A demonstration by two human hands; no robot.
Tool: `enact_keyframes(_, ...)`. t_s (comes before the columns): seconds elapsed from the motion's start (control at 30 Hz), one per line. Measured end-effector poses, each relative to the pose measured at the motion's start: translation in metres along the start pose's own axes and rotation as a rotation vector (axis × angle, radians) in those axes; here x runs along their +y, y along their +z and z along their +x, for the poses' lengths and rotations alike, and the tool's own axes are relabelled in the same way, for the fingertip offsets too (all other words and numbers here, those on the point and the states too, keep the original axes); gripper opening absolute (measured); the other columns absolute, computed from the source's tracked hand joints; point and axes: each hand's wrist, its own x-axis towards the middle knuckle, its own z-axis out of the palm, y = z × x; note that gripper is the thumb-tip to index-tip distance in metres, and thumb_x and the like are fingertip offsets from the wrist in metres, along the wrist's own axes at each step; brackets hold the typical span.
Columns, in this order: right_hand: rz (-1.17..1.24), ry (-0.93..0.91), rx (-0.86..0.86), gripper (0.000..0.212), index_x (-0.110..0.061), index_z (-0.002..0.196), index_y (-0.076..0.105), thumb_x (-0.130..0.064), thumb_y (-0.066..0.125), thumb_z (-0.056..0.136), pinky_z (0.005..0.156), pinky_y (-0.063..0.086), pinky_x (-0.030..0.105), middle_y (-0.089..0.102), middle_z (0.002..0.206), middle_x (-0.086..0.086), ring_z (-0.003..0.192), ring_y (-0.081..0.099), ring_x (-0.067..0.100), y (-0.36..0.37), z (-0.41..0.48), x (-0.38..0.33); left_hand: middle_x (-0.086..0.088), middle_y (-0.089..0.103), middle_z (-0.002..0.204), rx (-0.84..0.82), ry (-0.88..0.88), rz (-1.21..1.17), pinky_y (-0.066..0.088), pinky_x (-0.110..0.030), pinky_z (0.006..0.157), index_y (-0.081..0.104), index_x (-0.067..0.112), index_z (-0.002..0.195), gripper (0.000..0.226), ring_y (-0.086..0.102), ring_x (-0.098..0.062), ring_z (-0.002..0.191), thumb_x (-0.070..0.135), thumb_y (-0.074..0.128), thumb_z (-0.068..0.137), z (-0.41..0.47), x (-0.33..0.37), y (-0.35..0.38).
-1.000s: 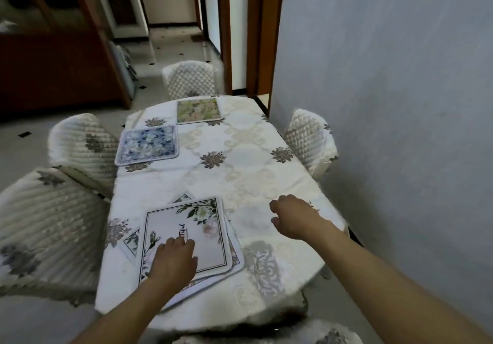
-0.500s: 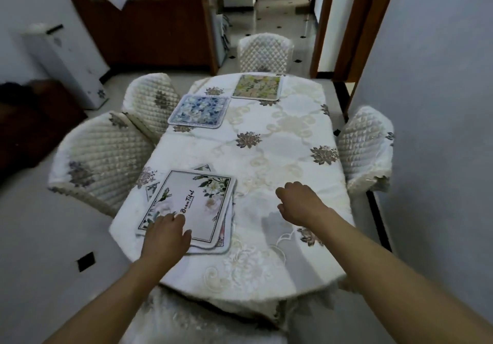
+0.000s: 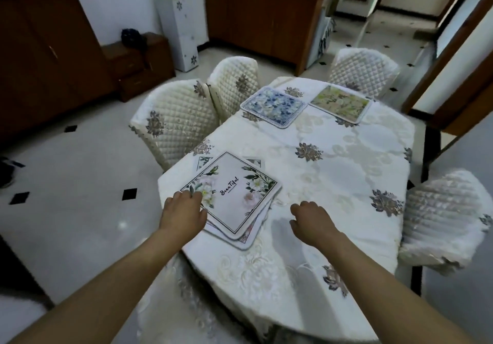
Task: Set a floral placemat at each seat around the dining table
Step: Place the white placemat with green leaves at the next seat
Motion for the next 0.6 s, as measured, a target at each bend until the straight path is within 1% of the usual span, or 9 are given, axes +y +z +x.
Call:
enact_keyframes(0.1, 0.024, -0.040, -0.049, 0.021, -0.010, 0.097, 0.053, -0.030, 0.048, 0.093, 0.068, 0.036, 0.034, 0.058, 0.099, 0.013, 0.094, 0.054, 0.034, 0.004, 0.020, 0.011, -0.011, 0.063, 0.111, -0.035, -0.069, -0.014, 0.043, -0.041, 0.086, 0.057, 0.016, 0.112, 0.034, 0.054, -0.033, 0.106, 0.039, 0.052, 0.088, 0.008, 0.010, 0.012)
enact_keyframes(0.17, 0.046, -0.072, -0.074, 0.017, -0.012, 0.094, 0.051, -0.029, 0.048, 0.092, 0.071, 0.040, 0.036, 0.058, 0.100, 0.014, 0.096, 0.054, 0.034, 0.009, 0.042, 0.022, -0.011, 0.063, 0.110, -0.061, -0.122, -0.021, 0.043, -0.041, 0.086, 0.056, 0.015, 0.113, 0.034, 0.055, -0.032, 0.105, 0.039, 0.052, 0.088, 0.014, 0.021, 0.025)
enact_keyframes(0.27, 0.087, -0.109, -0.113, 0.021, -0.010, 0.101, 0.054, -0.028, 0.050, 0.091, 0.077, 0.045, 0.035, 0.059, 0.103, 0.014, 0.101, 0.055, 0.034, 0.022, 0.087, 0.043, -0.011, 0.062, 0.109, -0.123, -0.246, -0.073, 0.045, -0.041, 0.086, 0.054, 0.014, 0.112, 0.033, 0.054, -0.033, 0.104, 0.037, 0.052, 0.087, 0.025, 0.039, 0.054)
enact_keyframes(0.33, 0.129, -0.148, -0.144, 0.025, -0.010, 0.107, 0.054, -0.029, 0.051, 0.091, 0.079, 0.046, 0.036, 0.059, 0.107, 0.014, 0.103, 0.055, 0.034, 0.035, 0.127, 0.056, -0.012, 0.061, 0.110, -0.180, -0.372, -0.135, 0.046, -0.040, 0.083, 0.051, 0.014, 0.113, 0.034, 0.055, -0.033, 0.104, 0.038, 0.052, 0.088, 0.031, 0.053, 0.077)
enact_keyframes(0.47, 0.218, -0.185, -0.168, 0.035, -0.008, 0.116, 0.049, -0.030, 0.054, 0.090, 0.083, 0.047, 0.039, 0.056, 0.112, 0.018, 0.106, 0.053, 0.036, 0.068, 0.194, 0.067, -0.015, 0.061, 0.110, -0.212, -0.659, -0.359, 0.049, -0.040, 0.081, 0.047, 0.010, 0.112, 0.036, 0.057, -0.036, 0.104, 0.034, 0.057, 0.088, 0.035, 0.083, 0.121)
enact_keyframes(0.53, 0.290, -0.145, -0.189, 0.038, -0.005, 0.116, 0.047, -0.030, 0.055, 0.089, 0.081, 0.046, 0.040, 0.054, 0.112, 0.020, 0.106, 0.053, 0.037, 0.082, 0.214, 0.068, -0.018, 0.061, 0.110, -0.196, -0.790, -0.472, 0.052, -0.041, 0.082, 0.048, 0.006, 0.111, 0.038, 0.059, -0.037, 0.103, 0.033, 0.060, 0.087, 0.035, 0.096, 0.135)
enact_keyframes(0.6, 0.358, -0.097, -0.200, 0.040, -0.003, 0.113, 0.047, -0.032, 0.057, 0.087, 0.080, 0.045, 0.040, 0.052, 0.112, 0.021, 0.105, 0.052, 0.038, 0.094, 0.227, 0.070, -0.018, 0.062, 0.110, -0.143, -0.904, -0.602, 0.051, -0.038, 0.078, 0.051, 0.003, 0.109, 0.037, 0.061, -0.037, 0.102, 0.031, 0.061, 0.087, 0.036, 0.106, 0.145)
